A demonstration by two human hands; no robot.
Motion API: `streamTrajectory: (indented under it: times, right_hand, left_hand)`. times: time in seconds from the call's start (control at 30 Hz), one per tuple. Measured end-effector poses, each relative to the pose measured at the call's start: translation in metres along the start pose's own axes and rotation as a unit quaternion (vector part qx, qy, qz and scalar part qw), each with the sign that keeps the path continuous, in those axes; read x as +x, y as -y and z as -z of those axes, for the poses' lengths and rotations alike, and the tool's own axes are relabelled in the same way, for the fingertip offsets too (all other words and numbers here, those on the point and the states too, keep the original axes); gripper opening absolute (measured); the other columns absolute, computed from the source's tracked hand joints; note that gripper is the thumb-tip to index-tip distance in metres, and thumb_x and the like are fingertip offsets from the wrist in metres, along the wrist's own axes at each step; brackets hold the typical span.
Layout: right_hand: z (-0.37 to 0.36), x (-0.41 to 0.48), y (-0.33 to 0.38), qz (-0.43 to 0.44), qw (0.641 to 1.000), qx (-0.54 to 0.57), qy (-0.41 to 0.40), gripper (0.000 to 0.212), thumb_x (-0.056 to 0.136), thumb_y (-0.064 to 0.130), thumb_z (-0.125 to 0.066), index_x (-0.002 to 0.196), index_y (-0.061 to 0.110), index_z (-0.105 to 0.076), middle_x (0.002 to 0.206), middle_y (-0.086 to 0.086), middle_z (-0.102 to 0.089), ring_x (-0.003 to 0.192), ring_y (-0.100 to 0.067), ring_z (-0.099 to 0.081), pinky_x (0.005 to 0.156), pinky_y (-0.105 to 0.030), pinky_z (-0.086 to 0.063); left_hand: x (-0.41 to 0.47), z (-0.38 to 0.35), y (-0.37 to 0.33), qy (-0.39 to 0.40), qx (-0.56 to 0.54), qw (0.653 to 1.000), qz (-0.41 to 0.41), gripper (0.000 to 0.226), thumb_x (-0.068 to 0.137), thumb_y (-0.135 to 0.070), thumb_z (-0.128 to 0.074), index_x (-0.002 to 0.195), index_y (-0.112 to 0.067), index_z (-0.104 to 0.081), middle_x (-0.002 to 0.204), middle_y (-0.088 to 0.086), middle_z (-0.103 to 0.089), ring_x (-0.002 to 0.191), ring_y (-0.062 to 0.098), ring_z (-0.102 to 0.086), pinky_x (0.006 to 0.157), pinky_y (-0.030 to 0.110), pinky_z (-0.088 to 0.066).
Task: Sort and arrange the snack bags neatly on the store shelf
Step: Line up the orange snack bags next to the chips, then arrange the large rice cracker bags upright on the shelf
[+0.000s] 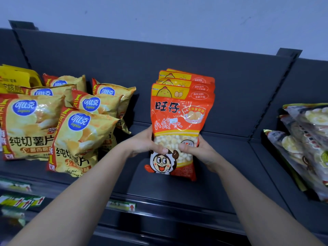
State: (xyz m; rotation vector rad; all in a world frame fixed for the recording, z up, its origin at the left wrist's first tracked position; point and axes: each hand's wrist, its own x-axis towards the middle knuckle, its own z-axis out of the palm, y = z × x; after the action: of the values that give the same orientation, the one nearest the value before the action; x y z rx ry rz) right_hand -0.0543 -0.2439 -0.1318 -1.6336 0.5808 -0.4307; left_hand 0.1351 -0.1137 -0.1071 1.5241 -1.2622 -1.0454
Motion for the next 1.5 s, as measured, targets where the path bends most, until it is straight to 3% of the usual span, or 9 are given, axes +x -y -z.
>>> streamTrajectory:
  times: [0.3, 0.4, 0.53, 0.63, 0.7, 0.8, 1.03, 1.23, 1.5]
  right_hand:
    - [-0.022, -0.017, -0.001, 0.068, 0.996, -0.047, 0.016, 0.082, 0.068, 0.001, -0.084, 0.137, 0.005, -0.041, 0.128, -0.015, -0.062, 0.118, -0.031, -0.061, 0.096, -0.049, -0.051]
    - [-0.024, -0.025, 0.001, 0.066, 0.996, -0.067, -0.011, 0.077, 0.071, 0.001, -0.084, 0.135, 0.01, -0.044, 0.126, -0.008, -0.065, 0.115, -0.022, -0.063, 0.094, -0.039, -0.053]
    - [-0.027, -0.04, 0.003, 0.015, 0.974, -0.21, -0.087, 0.092, 0.056, 0.052, -0.089, 0.134, 0.038, -0.042, 0.123, 0.019, -0.063, 0.115, -0.006, -0.059, 0.101, -0.038, -0.048]
    - [-0.026, -0.056, 0.011, -0.017, 0.946, -0.31, -0.096, 0.091, 0.064, 0.049, -0.085, 0.14, 0.037, -0.036, 0.129, 0.018, -0.058, 0.119, -0.01, -0.055, 0.102, -0.035, -0.045]
    - [-0.023, -0.069, 0.014, -0.036, 0.928, -0.36, -0.09, 0.091, 0.069, 0.046, -0.082, 0.144, 0.031, -0.033, 0.135, 0.009, -0.056, 0.124, -0.017, -0.053, 0.102, -0.039, -0.045]
    - [-0.015, -0.09, 0.017, -0.067, 0.888, -0.447, -0.088, 0.088, 0.079, 0.044, -0.075, 0.149, 0.018, -0.029, 0.146, -0.003, -0.046, 0.133, -0.024, -0.045, 0.105, -0.038, -0.041]
    - [0.021, -0.152, 0.025, -0.062, 0.809, -0.577, -0.087, 0.066, 0.089, 0.033, -0.062, 0.148, 0.021, -0.035, 0.139, -0.005, -0.049, 0.129, -0.026, -0.044, 0.098, -0.036, -0.045]
    - [0.062, -0.208, 0.035, -0.04, 0.76, -0.641, -0.1, 0.056, 0.09, 0.035, -0.062, 0.141, 0.023, -0.045, 0.136, -0.007, -0.051, 0.128, -0.028, -0.044, 0.097, -0.04, -0.046]
    - [0.124, -0.266, 0.063, 0.019, 0.718, -0.672, -0.18, 0.041, 0.089, 0.029, -0.062, 0.129, 0.023, -0.059, 0.124, -0.007, -0.059, 0.12, -0.029, -0.049, 0.094, -0.04, -0.046]
  left_hand:
    - [-0.003, -0.006, 0.006, -0.039, -0.009, 0.999, -0.019, 0.08, 0.07, -0.003, -0.083, 0.135, -0.022, -0.04, 0.121, -0.002, -0.065, 0.108, 0.011, -0.064, 0.087, 0.027, -0.054]
    - [-0.007, -0.008, 0.007, -0.079, 0.017, 0.997, -0.017, 0.073, 0.069, -0.008, -0.085, 0.129, -0.023, -0.047, 0.116, -0.005, -0.067, 0.108, 0.014, -0.064, 0.09, 0.031, -0.053]
    - [-0.02, -0.018, -0.001, -0.16, 0.143, 0.976, -0.036, 0.082, 0.069, -0.02, -0.085, 0.13, -0.034, -0.032, 0.108, -0.017, -0.061, 0.101, 0.006, -0.06, 0.075, 0.019, -0.049]
    - [-0.03, -0.032, -0.013, -0.236, 0.287, 0.927, -0.048, 0.108, 0.069, -0.026, -0.084, 0.146, -0.025, -0.009, 0.135, 0.0, -0.049, 0.122, 0.02, -0.05, 0.093, 0.04, -0.05]
    - [-0.035, -0.043, -0.019, -0.282, 0.401, 0.871, -0.041, 0.12, 0.072, -0.028, -0.083, 0.151, -0.014, 0.006, 0.156, 0.009, -0.019, 0.142, 0.026, -0.023, 0.11, 0.046, -0.036]
    - [-0.042, -0.062, -0.027, -0.313, 0.522, 0.791, -0.055, 0.103, 0.08, -0.021, -0.073, 0.152, -0.01, -0.001, 0.159, 0.015, -0.001, 0.147, 0.031, -0.002, 0.117, 0.046, -0.022]
    - [-0.049, -0.123, -0.047, -0.299, 0.606, 0.727, -0.123, 0.065, 0.066, -0.021, -0.081, 0.123, -0.005, -0.056, 0.116, 0.017, -0.055, 0.112, 0.038, -0.051, 0.079, 0.043, -0.048]
    - [-0.05, -0.186, -0.074, -0.226, 0.645, 0.723, -0.101, 0.061, 0.082, -0.022, -0.065, 0.136, -0.012, -0.038, 0.133, 0.006, -0.043, 0.126, 0.027, -0.038, 0.094, 0.039, -0.038]
    - [-0.032, -0.254, -0.112, -0.188, 0.643, 0.731, -0.131, 0.05, 0.085, -0.017, -0.061, 0.13, -0.013, -0.042, 0.128, 0.005, -0.046, 0.123, 0.025, -0.039, 0.089, 0.035, -0.04]
